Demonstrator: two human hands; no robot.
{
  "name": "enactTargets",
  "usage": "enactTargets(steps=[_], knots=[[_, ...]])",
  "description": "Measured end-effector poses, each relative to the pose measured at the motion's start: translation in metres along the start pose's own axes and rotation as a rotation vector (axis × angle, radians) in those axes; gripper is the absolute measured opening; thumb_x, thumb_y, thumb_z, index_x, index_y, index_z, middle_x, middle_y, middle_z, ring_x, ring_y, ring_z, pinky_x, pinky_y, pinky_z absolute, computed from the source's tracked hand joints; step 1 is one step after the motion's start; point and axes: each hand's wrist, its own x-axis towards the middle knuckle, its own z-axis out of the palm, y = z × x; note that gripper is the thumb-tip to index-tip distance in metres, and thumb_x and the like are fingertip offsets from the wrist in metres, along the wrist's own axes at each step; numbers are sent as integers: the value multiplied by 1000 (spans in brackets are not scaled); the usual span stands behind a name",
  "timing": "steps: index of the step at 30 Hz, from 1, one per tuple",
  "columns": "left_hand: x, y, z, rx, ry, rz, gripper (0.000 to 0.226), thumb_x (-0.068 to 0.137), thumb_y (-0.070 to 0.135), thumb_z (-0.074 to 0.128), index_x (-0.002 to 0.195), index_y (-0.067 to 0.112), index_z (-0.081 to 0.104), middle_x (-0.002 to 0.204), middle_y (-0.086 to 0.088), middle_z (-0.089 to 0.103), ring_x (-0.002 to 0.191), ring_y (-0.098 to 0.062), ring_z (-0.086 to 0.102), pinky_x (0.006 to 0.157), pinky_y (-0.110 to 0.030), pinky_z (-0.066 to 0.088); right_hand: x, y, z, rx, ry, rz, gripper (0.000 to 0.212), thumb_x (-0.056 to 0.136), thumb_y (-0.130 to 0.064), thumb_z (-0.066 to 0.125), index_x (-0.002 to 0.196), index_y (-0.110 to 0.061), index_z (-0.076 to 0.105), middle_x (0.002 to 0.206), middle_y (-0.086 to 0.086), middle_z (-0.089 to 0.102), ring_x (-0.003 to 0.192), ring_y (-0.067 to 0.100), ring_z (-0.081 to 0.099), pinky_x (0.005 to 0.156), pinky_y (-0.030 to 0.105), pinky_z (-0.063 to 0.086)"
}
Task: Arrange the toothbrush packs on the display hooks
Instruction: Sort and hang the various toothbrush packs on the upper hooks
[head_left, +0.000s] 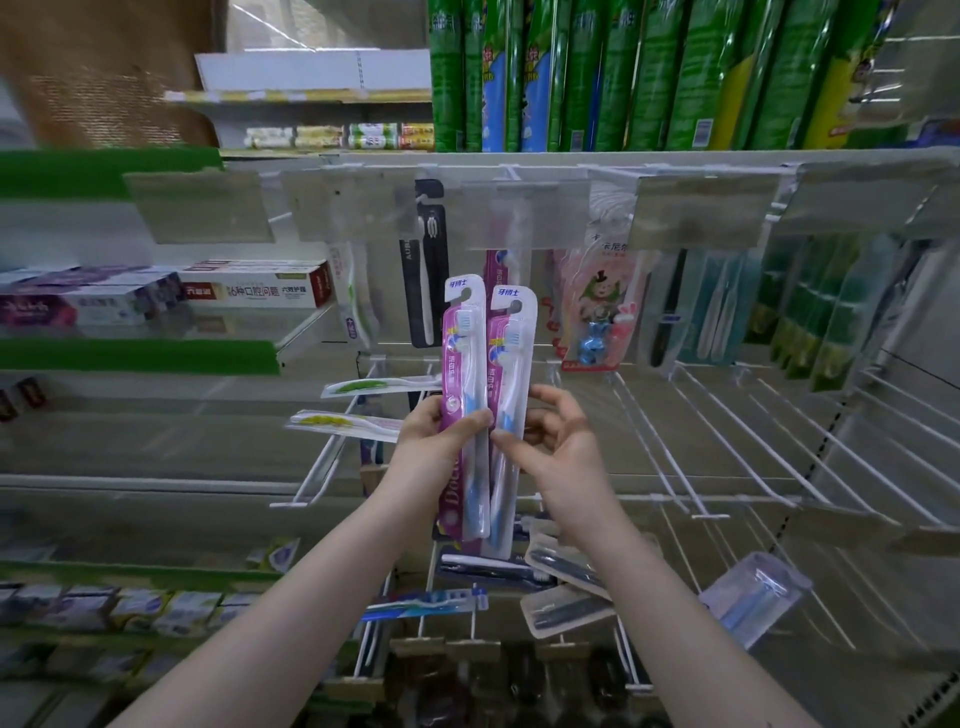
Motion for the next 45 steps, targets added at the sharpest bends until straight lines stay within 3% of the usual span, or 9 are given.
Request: enactTargets(steps=[6, 14, 17, 22, 27, 30, 34, 39, 45], knots=[[11, 2, -3, -22, 86, -36, 24, 83, 18, 70, 105, 16, 61, 99, -9, 72, 88, -30, 70, 83, -48, 55, 9, 0, 0, -21, -4, -25, 41, 83, -7, 69, 113, -25, 48, 92, 0, 71, 79, 8, 67, 70, 20, 54], [23, 12, -20, 71, 220, 20, 42, 79, 22, 74, 112, 9, 53, 101, -10, 66, 78, -24, 70, 81, -46, 56, 31, -13, 2, -48, 104, -55, 40, 85, -10, 66, 115, -27, 45, 88, -7, 69, 78, 9, 67, 63, 20, 54], [25, 18, -23, 92, 215, 20, 33, 78, 27, 75, 102, 16, 54, 103, -13, 66, 91, -33, 67, 88, -50, 52, 39, -19, 1, -15, 162, -84, 39, 86, -8, 64, 117, -23, 45, 86, -7, 68, 69, -1, 66, 58, 13, 51], [30, 28, -22, 37, 161, -17, 17, 91, 30, 59, 94, 13, 56, 79, -10, 61, 65, -24, 60, 70, -40, 53, 54, -26, 2, -19, 213, -142, 39, 87, -6, 64, 118, -24, 47, 87, -4, 69, 74, 3, 66, 65, 14, 53], [37, 30, -20, 96, 135, 43, 10, 92, 24, 58, 89, 15, 56, 79, -8, 60, 67, -22, 59, 77, -45, 53, 65, -28, 3, -54, 221, -193, 41, 87, -6, 63, 121, -24, 47, 93, 2, 70, 83, 12, 67, 69, 17, 53], [39, 30, -21, 92, 119, 44, 10, 93, 22, 57, 91, 12, 55, 79, -8, 63, 60, -18, 65, 63, -36, 57, 68, -26, 1, -59, 218, -188, 41, 89, -6, 61, 123, -23, 47, 98, 6, 70, 84, 13, 68, 68, 19, 55], [43, 31, -21, 101, 99, 42, 8, 92, 21, 58, 89, 14, 56, 88, -12, 65, 79, -28, 66, 83, -52, 54, 74, -29, -2, -59, 233, -178, 42, 89, -6, 62, 125, -23, 49, 97, 4, 70, 80, 11, 69, 66, 23, 57], [45, 33, -21, 75, 65, 56, 8, 94, 19, 55, 89, 13, 55, 75, -3, 65, 50, -11, 66, 54, -31, 58, 73, -27, -2, -101, 173, -157, 43, 88, -11, 63, 127, -25, 51, 95, 2, 68, 78, 10, 69, 61, 24, 57], [48, 32, -20, 73, 66, 58, 8, 93, 22, 56, 95, 14, 56, 79, -5, 67, 57, -14, 67, 64, -34, 58, 74, -26, 0, -105, 150, -156, 43, 89, -11, 60, 125, -31, 49, 98, 0, 66, 75, -1, 67, 57, 15, 53]])
